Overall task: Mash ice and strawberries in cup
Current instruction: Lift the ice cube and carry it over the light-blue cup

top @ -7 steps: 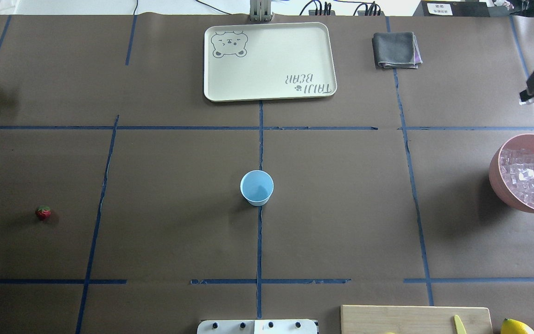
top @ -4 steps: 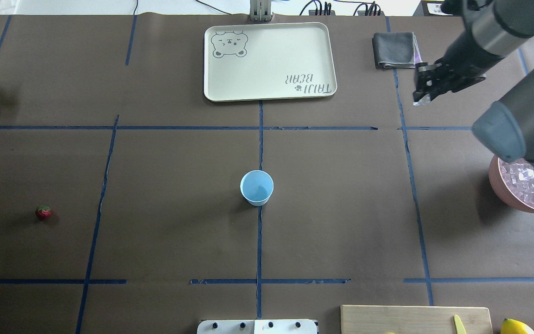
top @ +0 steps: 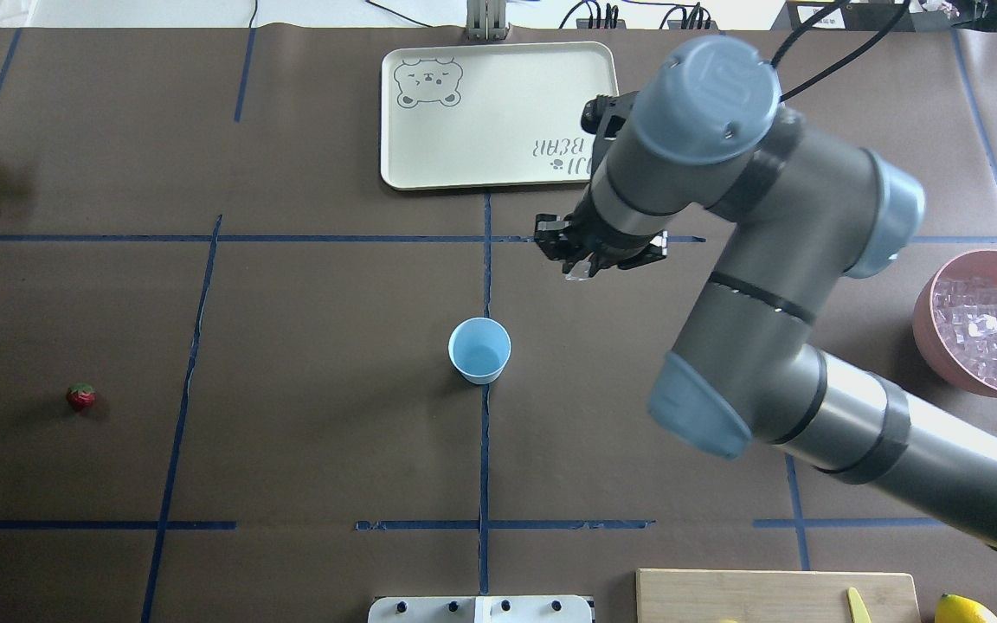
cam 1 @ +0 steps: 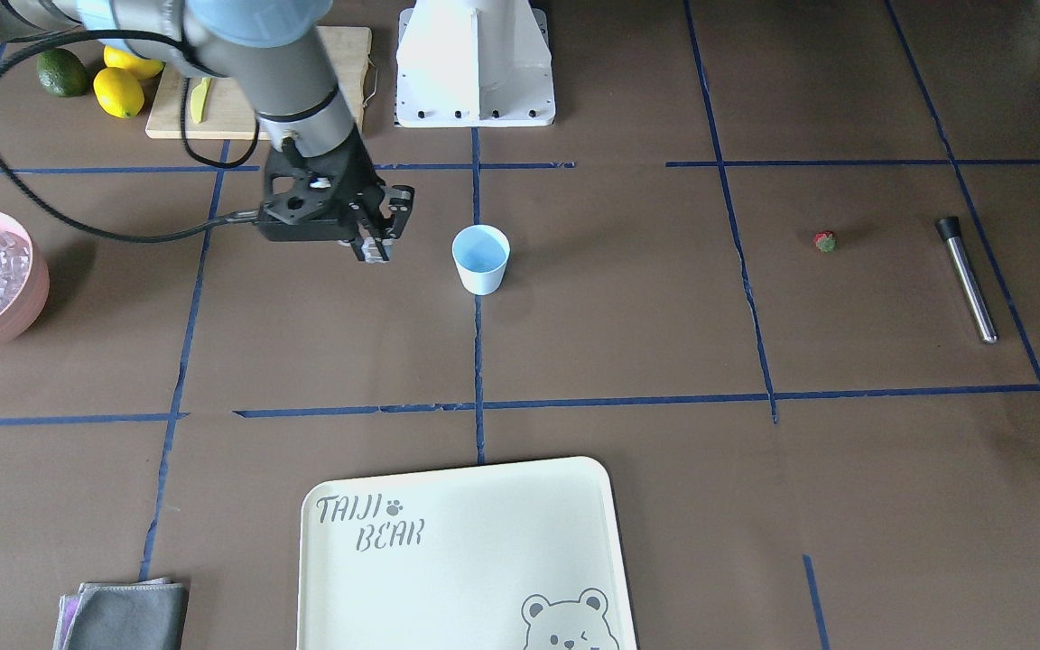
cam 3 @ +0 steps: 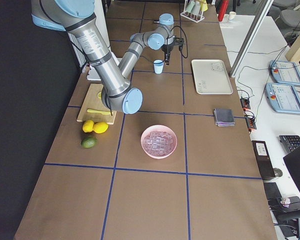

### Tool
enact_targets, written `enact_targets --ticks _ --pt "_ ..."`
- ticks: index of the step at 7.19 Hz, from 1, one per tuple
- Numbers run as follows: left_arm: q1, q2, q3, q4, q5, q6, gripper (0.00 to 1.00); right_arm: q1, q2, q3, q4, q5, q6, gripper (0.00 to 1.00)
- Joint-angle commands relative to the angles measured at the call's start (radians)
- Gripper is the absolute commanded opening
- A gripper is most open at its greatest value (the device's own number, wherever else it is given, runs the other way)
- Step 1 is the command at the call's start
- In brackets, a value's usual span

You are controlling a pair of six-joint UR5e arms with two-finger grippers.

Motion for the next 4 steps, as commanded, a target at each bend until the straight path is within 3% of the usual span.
enact_targets --ticks 1,4 --pt "0.0 0.0 -0.001 0.0 0.0 0.0 1.0 -0.083 0.106 -0.1 0.001 -0.056 0.08 0.01" --pt "0.0 0.0 -0.003 0.0 0.0 0.0 1.0 -0.137 0.111 -0.118 0.001 -0.106 0.094 0.01"
